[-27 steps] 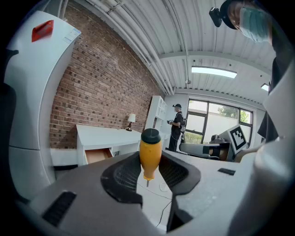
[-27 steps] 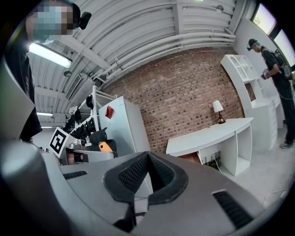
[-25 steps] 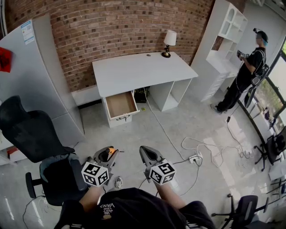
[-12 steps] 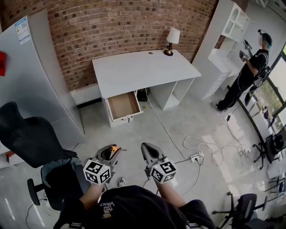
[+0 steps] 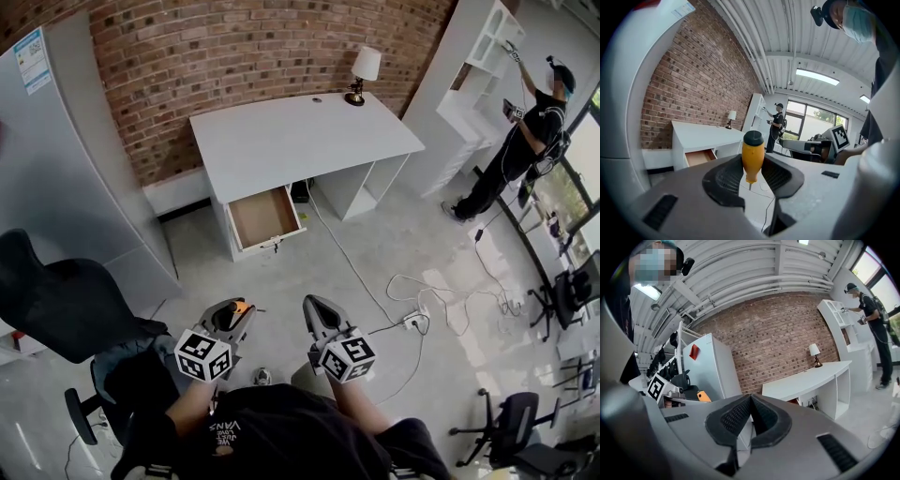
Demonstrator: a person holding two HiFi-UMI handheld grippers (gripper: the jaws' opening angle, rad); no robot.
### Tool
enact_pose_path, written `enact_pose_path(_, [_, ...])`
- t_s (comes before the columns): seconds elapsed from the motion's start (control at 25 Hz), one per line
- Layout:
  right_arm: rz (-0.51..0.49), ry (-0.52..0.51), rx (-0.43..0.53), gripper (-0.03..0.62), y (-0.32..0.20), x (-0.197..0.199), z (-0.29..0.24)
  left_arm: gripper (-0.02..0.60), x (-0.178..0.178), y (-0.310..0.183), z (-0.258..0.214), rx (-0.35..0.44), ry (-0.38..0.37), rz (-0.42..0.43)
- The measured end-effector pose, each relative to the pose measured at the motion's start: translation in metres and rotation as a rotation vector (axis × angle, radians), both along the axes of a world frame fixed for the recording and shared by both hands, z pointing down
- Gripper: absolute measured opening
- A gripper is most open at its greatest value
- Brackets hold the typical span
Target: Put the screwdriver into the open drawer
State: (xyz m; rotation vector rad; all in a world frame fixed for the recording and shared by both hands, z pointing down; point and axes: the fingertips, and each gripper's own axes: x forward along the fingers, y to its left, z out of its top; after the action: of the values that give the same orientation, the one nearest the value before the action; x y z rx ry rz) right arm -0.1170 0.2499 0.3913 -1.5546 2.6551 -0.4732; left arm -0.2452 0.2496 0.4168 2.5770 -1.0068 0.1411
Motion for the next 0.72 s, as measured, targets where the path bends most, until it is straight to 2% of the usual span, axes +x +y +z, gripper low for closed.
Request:
enact_pose_path(0.36, [0.007,-0.003,-0.037,-0.005,-0.036,0.018,0.017,0.124,0.014,-0.033,0.019,-0.046,0.012,-0.013])
enact_pose_path(0.72, [-0.061,-0.019,-0.051,-0.005,-0.113,0.048,0.027,0.124,0.047,-0.104,0.025,-0.059,-0.003,-0.085])
